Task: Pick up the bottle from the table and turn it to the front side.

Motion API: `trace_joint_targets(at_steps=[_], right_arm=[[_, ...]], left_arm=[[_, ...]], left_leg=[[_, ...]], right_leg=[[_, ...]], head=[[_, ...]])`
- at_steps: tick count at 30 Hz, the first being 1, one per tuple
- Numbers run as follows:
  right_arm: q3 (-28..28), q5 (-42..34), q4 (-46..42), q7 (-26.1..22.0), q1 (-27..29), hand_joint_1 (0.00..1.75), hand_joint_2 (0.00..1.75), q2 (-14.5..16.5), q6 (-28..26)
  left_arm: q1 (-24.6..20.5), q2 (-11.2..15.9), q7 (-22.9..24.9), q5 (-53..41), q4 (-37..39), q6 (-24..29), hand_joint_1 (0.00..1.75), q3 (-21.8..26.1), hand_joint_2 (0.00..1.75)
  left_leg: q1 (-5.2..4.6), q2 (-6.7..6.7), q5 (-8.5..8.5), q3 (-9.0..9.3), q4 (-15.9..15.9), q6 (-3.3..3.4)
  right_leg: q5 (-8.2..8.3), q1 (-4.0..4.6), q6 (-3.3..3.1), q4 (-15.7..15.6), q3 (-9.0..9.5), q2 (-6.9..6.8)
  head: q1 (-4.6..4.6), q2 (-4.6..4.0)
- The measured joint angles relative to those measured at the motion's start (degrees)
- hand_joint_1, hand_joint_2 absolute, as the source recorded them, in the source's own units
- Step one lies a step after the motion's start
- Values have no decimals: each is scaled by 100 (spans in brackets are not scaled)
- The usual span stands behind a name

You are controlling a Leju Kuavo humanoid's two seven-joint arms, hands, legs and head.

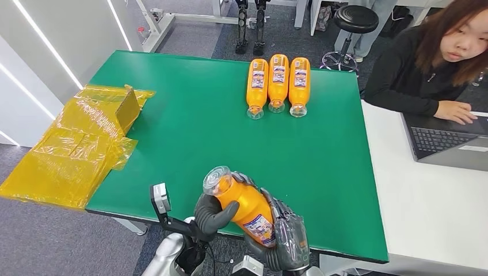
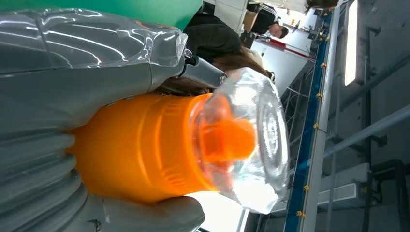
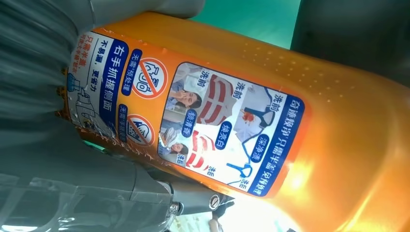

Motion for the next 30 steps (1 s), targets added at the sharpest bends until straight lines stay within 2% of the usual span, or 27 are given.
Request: trace_joint_targets(at_steps=[4,5,14,17,20,24,27,30], right_arm=[[60,-107,80,-25,-48,4,175,-1,9],[74,-137,100,-20,-58,0,175,-1,16],[148,-431,182,-72,-99,0,175,-11,58],[158,-548,183,-150,-96,0,175,-15,58],[174,-617,171,-265,-85,0,175,-23,-8],[192,-619,123,-354,-72,0,175,-42,-143],[211,-662,101,-433,-71,0,175,-50,-214],[235,-735,98,-495,-81,0,175,-52,-240]], left_arm=[[-20,39,-43,8,2,52,175,-1,175],[-20,49,-48,7,2,68,175,-2,175],[-14,135,-139,-48,13,238,175,-24,175],[-22,149,-238,-229,28,471,175,-25,175],[-72,189,-523,-952,49,1215,175,-25,175],[-295,257,-811,-2364,33,2540,175,-25,175],[-485,324,-807,-3404,-71,3338,175,-25,175],[-593,431,-667,-4313,-243,3917,175,-25,175]], left_leg=[[0,0,0,0,0,0],[0,0,0,0,0,0],[0,0,0,0,0,0],[0,0,0,0,0,0],[0,1,0,0,0,0],[1,1,2,1,0,-2],[1,3,2,2,0,-2],[1,3,3,2,0,-3]], right_leg=[[0,0,0,0,0,0],[0,0,0,0,0,0],[0,0,0,0,-1,0],[0,0,0,0,-2,0],[0,0,0,0,-3,1],[1,1,-1,1,-1,0],[2,1,-2,3,-1,2],[2,1,-2,4,-1,2]], head=[[0,0],[-1,0],[-1,0],[-1,0],[0,0],[0,0],[-1,0],[1,0]])
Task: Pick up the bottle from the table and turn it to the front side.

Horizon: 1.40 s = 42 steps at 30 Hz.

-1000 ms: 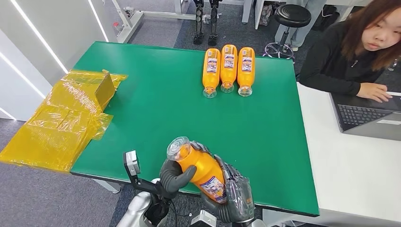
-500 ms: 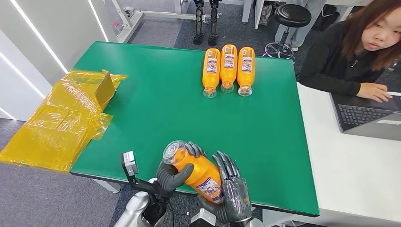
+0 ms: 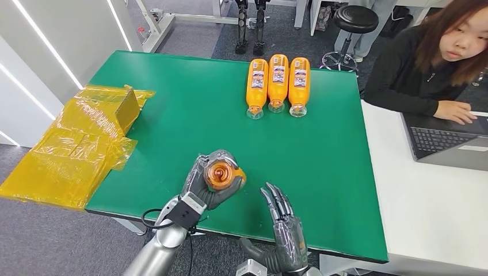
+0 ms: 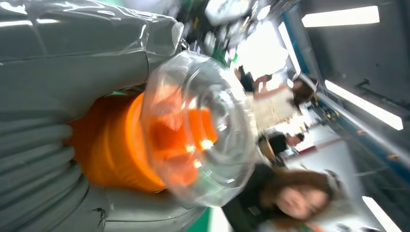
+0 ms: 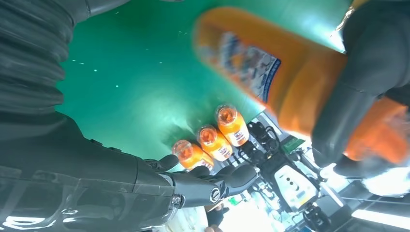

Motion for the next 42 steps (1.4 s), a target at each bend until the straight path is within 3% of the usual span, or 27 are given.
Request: trace_joint_targets(at_steps=[6,13,19,25,30,42], right_arm=[[15,-134,2,-62,-15,0,175,-1,22],[16,-391,26,-205,-14,0,175,-1,13],[40,-757,106,-390,-20,0,175,-1,1],[118,-1274,242,-590,-65,0,175,-1,4],[225,-1573,404,-690,-151,0,175,-1,10],[333,-1715,603,-596,-238,0,175,-1,46]], left_arm=[[-120,260,469,-1544,-143,939,175,-1,175],[-235,586,1324,-3326,-94,1447,175,-45,175],[-824,983,1956,-4776,825,1804,175,-192,175],[-1818,1258,2722,-5814,2545,1755,175,-430,175],[-2443,1466,3079,-5970,3546,1265,175,-485,175],[-3019,1755,3795,-5617,4566,357,170,-345,175]], left_leg=[[0,0,0,-1,0,0],[0,1,0,-1,0,0],[1,-2,8,-1,0,-9],[1,7,12,-2,0,-14],[2,8,12,-4,0,-15],[3,7,13,-11,0,-15]], right_leg=[[-1,0,0,1,-1,1],[-1,0,0,0,-3,2],[1,0,-2,3,-4,0],[7,0,-10,12,-10,11],[7,2,-11,15,-14,13],[7,2,-12,17,-20,11]], head=[[0,0],[1,0],[0,0],[1,0],[1,0],[1,0]])
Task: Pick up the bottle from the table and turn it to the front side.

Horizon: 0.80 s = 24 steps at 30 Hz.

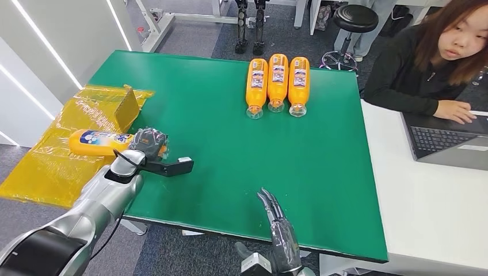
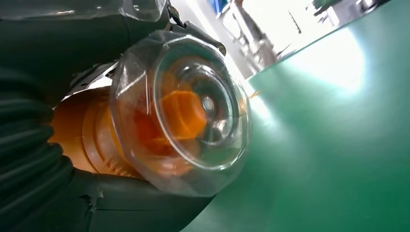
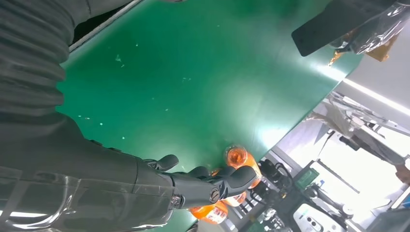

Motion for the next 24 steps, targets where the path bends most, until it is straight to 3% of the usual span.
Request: trace_joint_targets(at_steps=[4,24], right_arm=[[-17,56,-9,47,19,0,175,-1,5],[-128,207,-66,158,86,0,175,13,250]], left_arm=[[-17,48,210,120,138,-194,0,162,175],[-33,200,229,-13,302,-214,0,419,175]], left_leg=[[0,2,0,0,0,0],[0,2,1,-1,0,-2]], right_leg=[[0,0,0,0,-2,2],[0,0,-1,1,-4,1]], head=[[0,0],[0,0]])
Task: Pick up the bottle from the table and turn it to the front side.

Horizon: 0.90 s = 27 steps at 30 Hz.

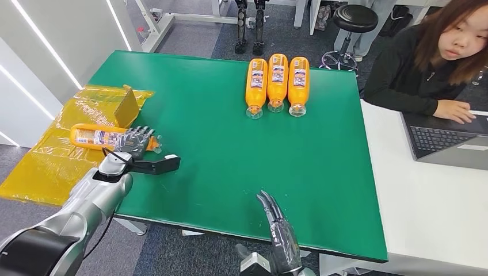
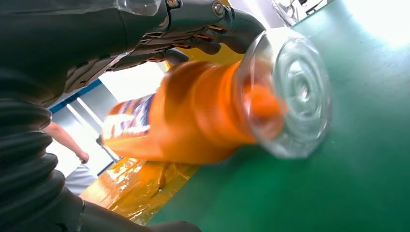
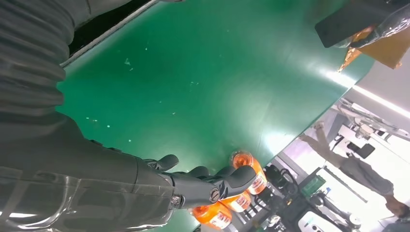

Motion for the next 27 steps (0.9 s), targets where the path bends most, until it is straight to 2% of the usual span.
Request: trace_joint_targets(at_steps=[3,6,8,10,12,15,18,20,21,23,25,27], right_arm=[[-37,53,3,24,2,0,175,36,-1],[-134,178,23,76,17,0,175,106,-54],[-246,255,31,83,50,0,175,163,-96],[-377,293,16,86,113,0,175,203,-156],[-520,256,-27,50,212,0,175,220,-297],[-718,46,-98,-141,374,0,175,223,-575],[-872,-58,-168,-334,495,0,175,227,-655],[-956,-85,-258,-402,584,0,175,233,-659],[-988,-112,-319,-425,633,0,175,234,-659],[-1035,-263,-492,-492,748,0,175,234,-661],[-1068,-499,-718,-599,856,0,175,234,-662],[-1091,-679,-946,-695,929,0,175,234,-663]], left_arm=[[-12,-56,-30,-154,-1,135,0,-2,175],[-7,-210,-149,-248,-87,578,0,-2,175],[133,-332,-324,-242,-440,863,0,-2,175],[485,-406,-609,-45,-1263,890,0,-6,175],[959,-438,-1029,578,-2397,790,0,-45,175],[1514,-467,-1924,2185,-3951,850,0,-195,175],[1853,-524,-2842,3760,-4993,934,0,-367,175],[2054,-617,-3379,4795,-5440,686,0,-444,175],[2148,-685,-3610,5339,-5591,398,0,-473,175],[2346,-855,-3985,6610,-5750,-507,0,-505,175],[2559,-1076,-4165,7864,-5778,-1436,0,-513,175],[2731,-1305,-4209,8648,-5734,-1921,0,-509,175]], left_leg=[[0,0,0,0,1,0],[-1,-3,1,-1,3,-1],[-4,-3,0,-2,3,0],[-7,3,-2,-2,3,0],[-8,7,-4,-5,3,1],[-8,4,-8,-12,3,2],[-8,3,-11,-12,3,3],[-8,2,-11,-11,3,3],[-8,1,-10,-11,3,4],[-8,1,-10,-10,3,4],[-8,2,-10,-10,3,3],[-8,3,-9,-10,3,3]], right_leg=[[0,0,0,0,-3,0],[0,-1,0,-1,-2,-4],[0,-4,1,-1,0,-3],[0,-9,1,-1,-2,5],[0,-12,2,-3,-7,11],[-3,-12,5,-6,-10,8],[-5,-12,6,-7,-10,4],[-5,-12,6,-7,-10,2],[-5,-11,6,-7,-9,1],[-5,-12,6,-7,-9,1],[-5,-12,6,-7,-9,1],[-4,-12,6,-6,-8,2]], head=[[0,0],[0,0],[1,0],[0,0],[0,0],[0,0],[0,0],[0,0],[1,0],[-1,0],[0,0],[1,0]])
